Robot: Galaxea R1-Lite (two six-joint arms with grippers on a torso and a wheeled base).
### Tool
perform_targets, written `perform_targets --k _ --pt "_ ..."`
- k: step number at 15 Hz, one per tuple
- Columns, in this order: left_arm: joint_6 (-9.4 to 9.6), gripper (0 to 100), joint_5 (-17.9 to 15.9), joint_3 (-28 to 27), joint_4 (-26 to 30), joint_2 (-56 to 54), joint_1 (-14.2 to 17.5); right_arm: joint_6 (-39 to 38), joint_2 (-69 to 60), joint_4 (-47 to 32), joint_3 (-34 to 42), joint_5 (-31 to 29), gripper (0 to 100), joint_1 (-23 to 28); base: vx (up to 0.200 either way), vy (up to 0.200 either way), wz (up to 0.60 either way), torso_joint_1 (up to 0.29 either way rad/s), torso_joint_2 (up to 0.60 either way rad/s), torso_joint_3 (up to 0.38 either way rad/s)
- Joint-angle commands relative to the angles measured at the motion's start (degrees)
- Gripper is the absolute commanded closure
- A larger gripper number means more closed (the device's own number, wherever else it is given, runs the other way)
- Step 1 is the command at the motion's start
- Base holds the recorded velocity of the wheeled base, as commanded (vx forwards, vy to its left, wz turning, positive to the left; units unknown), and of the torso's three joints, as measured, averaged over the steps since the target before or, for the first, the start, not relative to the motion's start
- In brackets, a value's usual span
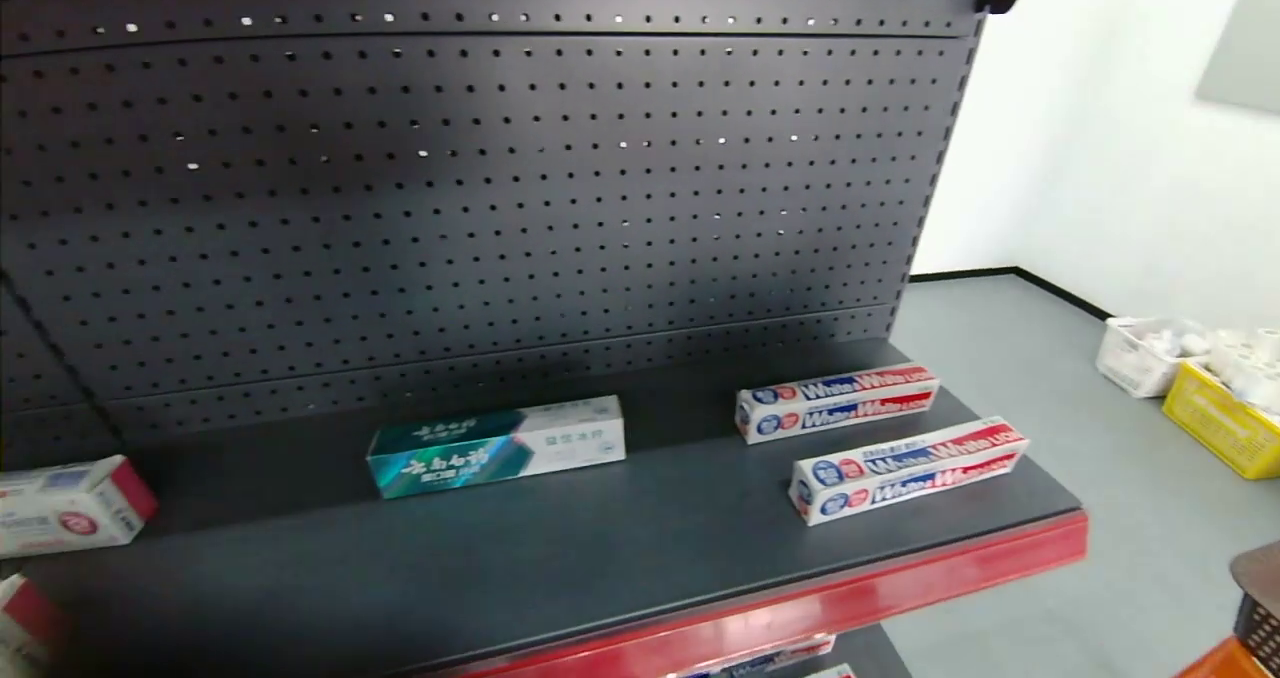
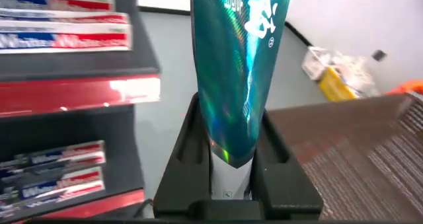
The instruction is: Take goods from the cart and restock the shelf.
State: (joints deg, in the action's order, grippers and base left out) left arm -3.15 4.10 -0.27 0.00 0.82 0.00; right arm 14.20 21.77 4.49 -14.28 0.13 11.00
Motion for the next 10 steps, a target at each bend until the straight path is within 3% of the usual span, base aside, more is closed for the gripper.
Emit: perform_targets --k 1,8,10 --pt "-0.02 0 0.03 0.00 0.00 0.06 0.00 0.12 -0.06 0.00 0.56 -0.05 100 0.17 0.000 0.000 0.00 0.000 0.00 0.000" --pt "-0.02 0 0.03 0.00 0.00 0.06 0.00 0.21 -1.73 0.00 2.41 0.13 100 0.08 0.000 0.000 0.00 0.000 0.00 0.000" --pt "-0.02 0 0.03 0.00 0.00 0.06 0.00 0.21 -2.26 0.26 3.11 0.22 100 -0.10 0.000 0.000 0.60 0.007 0.00 0.000"
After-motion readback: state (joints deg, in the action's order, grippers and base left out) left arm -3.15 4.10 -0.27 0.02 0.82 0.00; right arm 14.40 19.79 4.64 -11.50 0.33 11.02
